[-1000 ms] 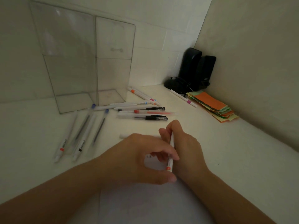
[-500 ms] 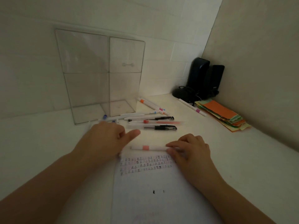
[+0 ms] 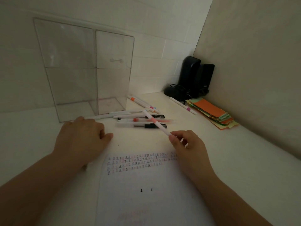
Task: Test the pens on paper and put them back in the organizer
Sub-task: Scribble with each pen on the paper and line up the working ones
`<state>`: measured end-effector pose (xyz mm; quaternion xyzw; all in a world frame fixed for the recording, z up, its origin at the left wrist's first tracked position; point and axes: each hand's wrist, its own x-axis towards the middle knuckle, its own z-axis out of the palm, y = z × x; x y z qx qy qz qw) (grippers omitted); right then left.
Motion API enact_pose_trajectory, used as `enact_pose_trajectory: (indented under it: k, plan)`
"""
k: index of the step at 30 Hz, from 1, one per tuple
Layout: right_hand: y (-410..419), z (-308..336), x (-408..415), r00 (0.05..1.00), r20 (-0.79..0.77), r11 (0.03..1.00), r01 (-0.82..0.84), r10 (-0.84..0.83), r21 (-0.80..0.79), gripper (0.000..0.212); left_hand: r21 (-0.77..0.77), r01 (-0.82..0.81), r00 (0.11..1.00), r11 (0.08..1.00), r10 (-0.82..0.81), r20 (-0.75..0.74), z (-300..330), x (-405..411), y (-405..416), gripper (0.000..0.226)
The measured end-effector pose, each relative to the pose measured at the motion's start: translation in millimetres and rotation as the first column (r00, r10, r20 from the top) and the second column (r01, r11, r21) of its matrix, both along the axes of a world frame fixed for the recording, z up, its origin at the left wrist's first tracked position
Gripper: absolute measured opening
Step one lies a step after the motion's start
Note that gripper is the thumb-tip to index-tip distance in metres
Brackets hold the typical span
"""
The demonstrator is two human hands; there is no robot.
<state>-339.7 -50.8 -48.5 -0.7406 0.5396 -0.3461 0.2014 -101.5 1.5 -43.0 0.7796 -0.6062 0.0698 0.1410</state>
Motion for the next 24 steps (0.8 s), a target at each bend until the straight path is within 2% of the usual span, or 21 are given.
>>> enact_pose_trajectory:
  k: [4, 8, 9, 13, 17, 19, 24]
  plan:
    - [0, 0, -1, 1.000, 0.016, 1.000, -0.005, 0.005, 0.004, 0.011, 0.017, -0.075, 0.997, 0.997, 0.075, 0.010, 3, -1, 2, 0.039]
    - [1, 0, 0, 0.998, 0.055, 1.000, -0.004, 0.003, 0.015, 0.007, -0.152, 0.032, 0.998, 0.988, -0.022, 0.062, -2, 1, 1, 0.020]
    - [1, 0, 0, 0.998, 0.064, 1.000, -0.003, 0.002, 0.020, 0.006, -0.168, 0.036, 0.996, 0.985, -0.021, 0.091, -6, 3, 1, 0.024]
    - [1, 0, -1, 0.997, 0.070, 1.000, -0.014, 0.013, 0.019, 0.007, 0.004, 0.011, 0.985, 1.000, -0.011, 0.174, -6, -1, 0, 0.062]
    - [1, 0, 1, 0.996, 0.090, 1.000, -0.020, 0.019, 0.011, 0.007, 0.198, 0.058, 0.979, 0.979, -0.095, 0.182, -2, -11, -4, 0.064]
    - [1, 0, 1, 0.995, 0.094, 1.000, -0.020, 0.020, 0.004, 0.009, 0.211, 0.054, 0.970, 0.976, -0.101, 0.220, -1, -17, -2, 0.064]
    - [1, 0, 2, 0.994, 0.109, 0.999, -0.027, 0.025, 0.017, 0.007, 0.225, -0.076, 0.942, 0.971, -0.004, 0.337, 4, -19, -12, 0.072]
